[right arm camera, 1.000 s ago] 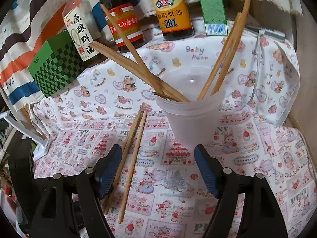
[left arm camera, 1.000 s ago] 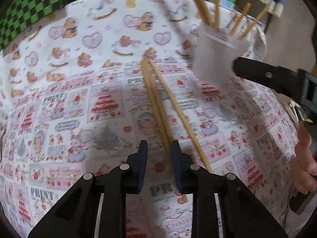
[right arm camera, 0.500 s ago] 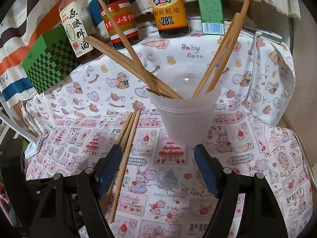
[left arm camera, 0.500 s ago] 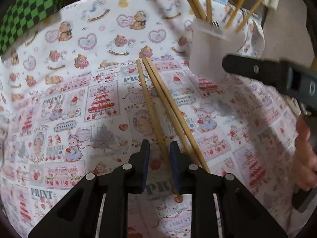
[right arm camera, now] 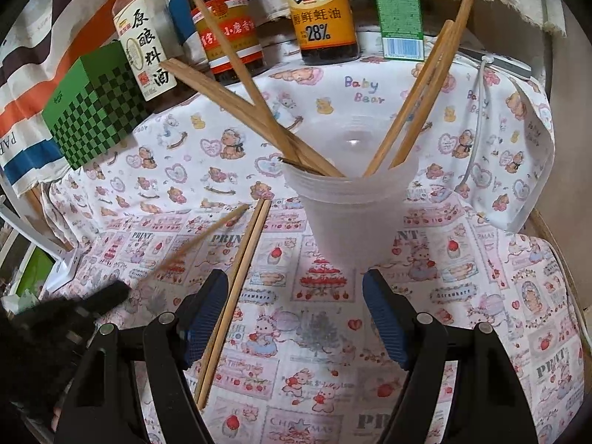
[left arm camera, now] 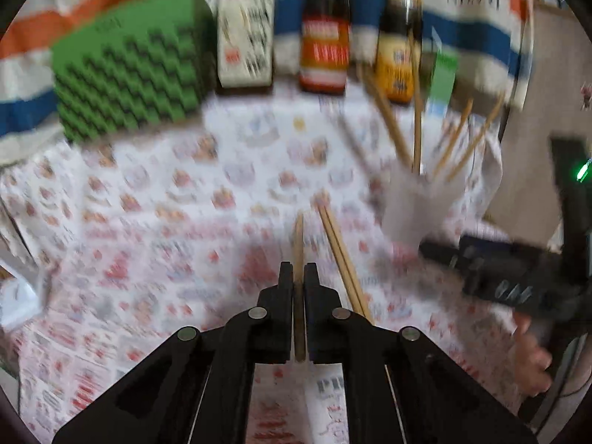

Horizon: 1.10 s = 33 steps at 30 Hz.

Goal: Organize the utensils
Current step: 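Grasp a bamboo chopstick from the pile with the left gripper, then grasp a chopstick with the right gripper while the left gripper lifts its chopstick upright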

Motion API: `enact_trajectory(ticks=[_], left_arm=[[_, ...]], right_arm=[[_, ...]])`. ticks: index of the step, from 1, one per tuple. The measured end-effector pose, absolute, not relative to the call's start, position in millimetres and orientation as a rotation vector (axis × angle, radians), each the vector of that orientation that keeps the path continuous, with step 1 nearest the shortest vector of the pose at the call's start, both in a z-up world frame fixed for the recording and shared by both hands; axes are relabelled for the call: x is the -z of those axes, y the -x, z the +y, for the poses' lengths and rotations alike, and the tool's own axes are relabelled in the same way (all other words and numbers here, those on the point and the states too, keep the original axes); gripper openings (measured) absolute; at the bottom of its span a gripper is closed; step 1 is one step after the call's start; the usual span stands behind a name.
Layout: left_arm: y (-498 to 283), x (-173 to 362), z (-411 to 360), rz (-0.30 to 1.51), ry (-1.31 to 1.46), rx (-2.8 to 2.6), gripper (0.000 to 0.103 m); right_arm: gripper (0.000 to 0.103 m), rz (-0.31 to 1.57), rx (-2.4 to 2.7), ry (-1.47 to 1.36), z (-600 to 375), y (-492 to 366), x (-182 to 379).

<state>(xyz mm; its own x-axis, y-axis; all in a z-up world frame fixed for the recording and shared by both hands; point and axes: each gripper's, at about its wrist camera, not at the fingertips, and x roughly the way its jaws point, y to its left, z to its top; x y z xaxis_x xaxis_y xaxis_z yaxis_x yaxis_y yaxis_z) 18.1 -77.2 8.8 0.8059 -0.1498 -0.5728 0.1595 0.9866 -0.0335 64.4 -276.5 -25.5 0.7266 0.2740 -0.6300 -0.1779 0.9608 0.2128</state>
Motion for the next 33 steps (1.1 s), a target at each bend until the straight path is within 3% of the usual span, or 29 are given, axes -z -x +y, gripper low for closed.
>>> enact_trajectory(ticks=[6,10,15,18,29,33], left_arm=[[-10.4,-32.1,-61.2,0.521,0.025,0.152,0.005],[-9.9,-36.8,-53.2,0.504,0.052,0.145,0.005],[-0.1,-42.6,-48.8,0.451,0.062,0.115,0.005],[3.3,-45.2,-45.7,0.421,0.067,0.067,0.005],[4.8,-48.1,-37.9,0.398,0.103,0.079,0.005],[-12.2,-32.3,-41.4,0.515,0.127,0.106,0.005]], right_arm=[[0.076,0.780,-0.307,-0.113,-260.8,-66.6,35.6],[0.042,0.867,-0.362,-0.017,-237.0,-67.3,51.5],[0.036,0.913,-0.419,-0.025,-222.0,-64.8,64.8],[0.027,0.932,-0.431,-0.031,-216.9,-62.4,67.5],[0.025,0.920,-0.437,0.023,-209.0,-59.3,69.6],[0.023,0.925,-0.402,0.040,-207.8,-57.6,68.7]])
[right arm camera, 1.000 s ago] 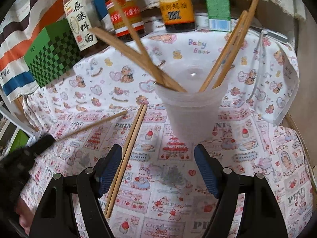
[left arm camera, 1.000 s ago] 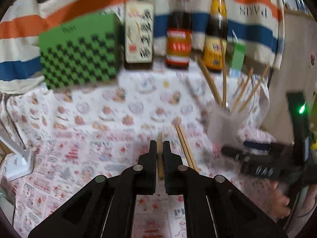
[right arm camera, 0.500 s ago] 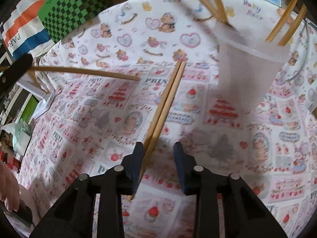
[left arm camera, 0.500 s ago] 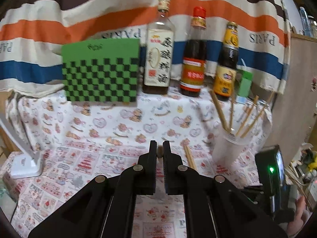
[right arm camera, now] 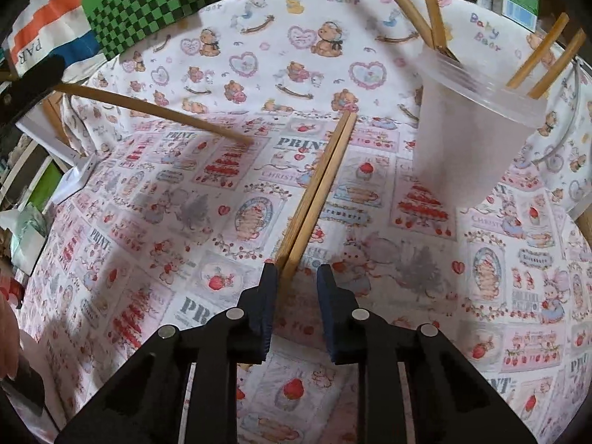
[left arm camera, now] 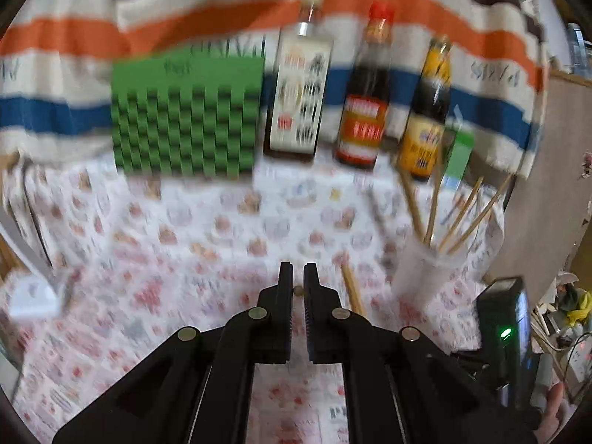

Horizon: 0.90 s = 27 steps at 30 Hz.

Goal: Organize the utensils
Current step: 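Grasp a chopstick with the right gripper while the left gripper lifts its chopstick upright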

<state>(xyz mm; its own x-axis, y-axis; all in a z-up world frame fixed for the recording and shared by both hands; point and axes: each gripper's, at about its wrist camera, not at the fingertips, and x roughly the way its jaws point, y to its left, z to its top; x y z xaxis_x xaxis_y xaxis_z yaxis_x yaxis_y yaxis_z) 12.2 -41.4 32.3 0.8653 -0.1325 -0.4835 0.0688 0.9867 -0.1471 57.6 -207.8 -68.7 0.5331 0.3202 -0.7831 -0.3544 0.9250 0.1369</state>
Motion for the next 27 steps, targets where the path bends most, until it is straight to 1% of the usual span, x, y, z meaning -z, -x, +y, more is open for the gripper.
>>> enact_trajectory(ticks=[2,4,12,15,16,18,20,22,27], left_arm=[[-18.0,-24.2,-41.2,0.537,0.142,0.112,0.005],[-17.5,-24.0,-42.5,0.518,0.127,0.091,0.005],[14.2,-53.7,-31.6,0.326,0.136,0.101,0.005],[17.9,-59.8,-28.1,0.295,0.136,0.096,0.005],[18.5,-60.7,-26.5,0.290,0.140,0.096,0.005],[18.4,-61.7,-24.7,0.286,0.137,0.086,0.005],[19.9,-62.7,-22.5,0.268,0.136,0.070,0.005],[21.1,-64.2,-19.8,0.260,0.141,0.072,0.005],[27.5,-68.1,-13.3,0.226,0.171,0.072,0.005]], right_arm=[[0.021,0.939,-0.398,0.009,-212.6,-59.9,69.2],[0.020,0.938,-0.395,0.009,-213.3,-61.0,69.4],[0.017,0.901,-0.393,0.113,-201.4,-56.5,70.2],[0.017,0.891,-0.393,0.111,-201.8,-58.5,70.5],[0.009,0.887,-0.386,0.126,-200.0,-57.9,70.7],[0.007,0.875,-0.345,0.141,-199.3,-56.2,70.6],[0.007,0.887,-0.367,0.067,-207.0,-58.5,68.4],[0.006,0.844,-0.388,0.007,-216.5,-56.5,57.0],[0.006,0.578,-0.394,-0.040,-236.7,-24.3,10.7]])
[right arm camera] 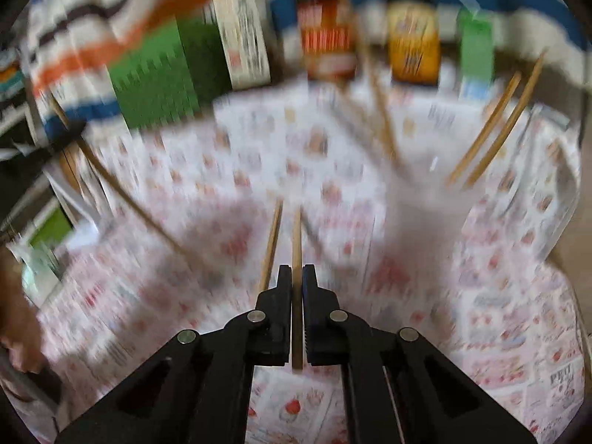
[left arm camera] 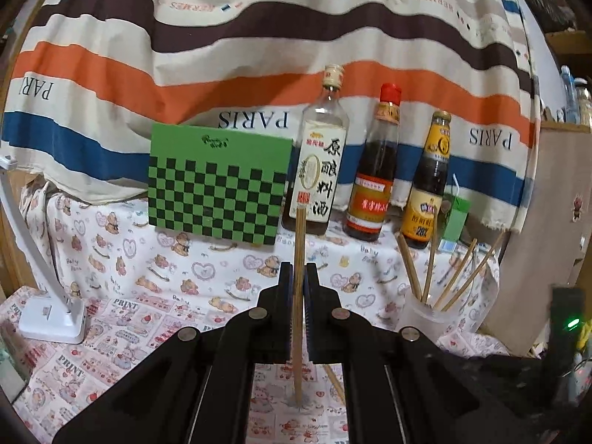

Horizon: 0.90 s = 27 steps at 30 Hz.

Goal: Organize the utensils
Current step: 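Grasp a chopstick with the right gripper while the left gripper lifts its chopstick upright, then carry both upright chopsticks over the plastic cup and lower them in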

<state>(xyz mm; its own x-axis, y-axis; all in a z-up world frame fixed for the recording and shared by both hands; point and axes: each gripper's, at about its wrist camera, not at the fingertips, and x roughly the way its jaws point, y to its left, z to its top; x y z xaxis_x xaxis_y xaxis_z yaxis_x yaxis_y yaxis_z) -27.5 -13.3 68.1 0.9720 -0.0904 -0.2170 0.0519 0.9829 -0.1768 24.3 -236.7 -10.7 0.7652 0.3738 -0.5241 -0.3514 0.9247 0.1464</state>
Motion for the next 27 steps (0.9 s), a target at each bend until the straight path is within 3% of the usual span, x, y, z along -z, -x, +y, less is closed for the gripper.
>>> enact_trajectory(ticks=[6,18,27], left_arm=[[32.8,-70.8,-9.5,0.194,0.194,0.076,0.004],[32.6,-72.0,-18.2,0.193,0.160,0.097,0.004],[29.9,-106.2,-65.6,0.150,0.113,0.223,0.004]], right_arm=[[0.006,0.276,-0.244,-0.086,-262.7,13.4,-26.3],[0.006,0.181,-0.254,-0.172,-296.6,31.8,-48.8],[0.006,0.201,-0.268,-0.294,-325.2,18.9,-61.9]])
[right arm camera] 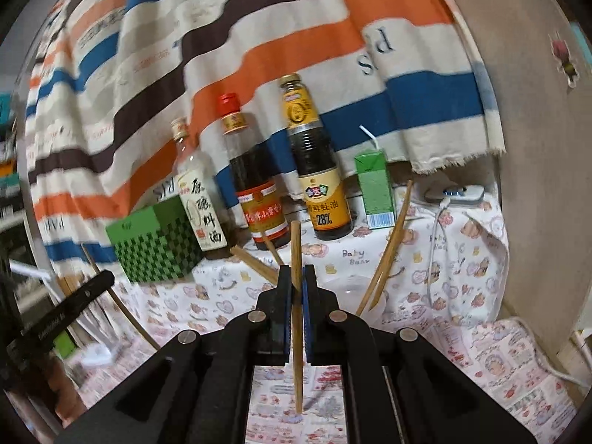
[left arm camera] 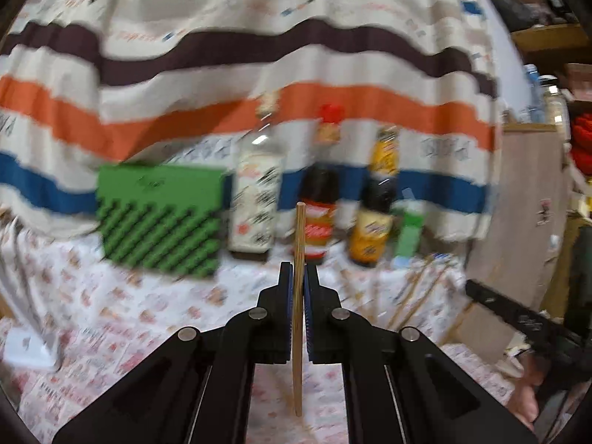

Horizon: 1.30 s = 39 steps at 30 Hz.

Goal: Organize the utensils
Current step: 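Carry both upright chopsticks over the plastic cup and lower them in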

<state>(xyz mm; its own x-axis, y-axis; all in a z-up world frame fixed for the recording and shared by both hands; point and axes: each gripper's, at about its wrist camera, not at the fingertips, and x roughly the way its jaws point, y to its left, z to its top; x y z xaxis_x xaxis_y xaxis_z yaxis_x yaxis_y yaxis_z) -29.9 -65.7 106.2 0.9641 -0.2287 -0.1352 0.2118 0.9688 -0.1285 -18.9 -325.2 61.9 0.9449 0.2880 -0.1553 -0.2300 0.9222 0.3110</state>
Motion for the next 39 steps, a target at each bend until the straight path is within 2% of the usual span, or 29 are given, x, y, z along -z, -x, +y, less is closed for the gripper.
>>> enact_trajectory(ticks=[10,16,27,33,39], left_arm=[[11.1,-166.0,-130.3,0.050,0.134,0.282,0.004],[-17.0,-175.4,-157.3,-0.004,0.132,0.316,0.005],[-78.3,-138.2,-184.4,0.079,0.132,0.330,0.005],[-97.7,-104.3,-185.5,0.190,0.139,0.320,0.005],[-111.1,-89.2,-190.4,0.228,0.083,0.312,0.005]], right_arm=[[0.006,0.034,-0.215,-0.366,-359.9,23.7,-120.0],[0.006,-0.049,-0.136,-0.328,-363.8,13.6,-138.1],[0.006,0.139,-0.113,-0.328,-367.1,-52.3,-89.3],[0.006,0.221,-0.150,-0.378,-381.8,-62.5,-71.9],[0.006,0.281,-0.161,-0.388,-381.7,-75.3,-58.3]])
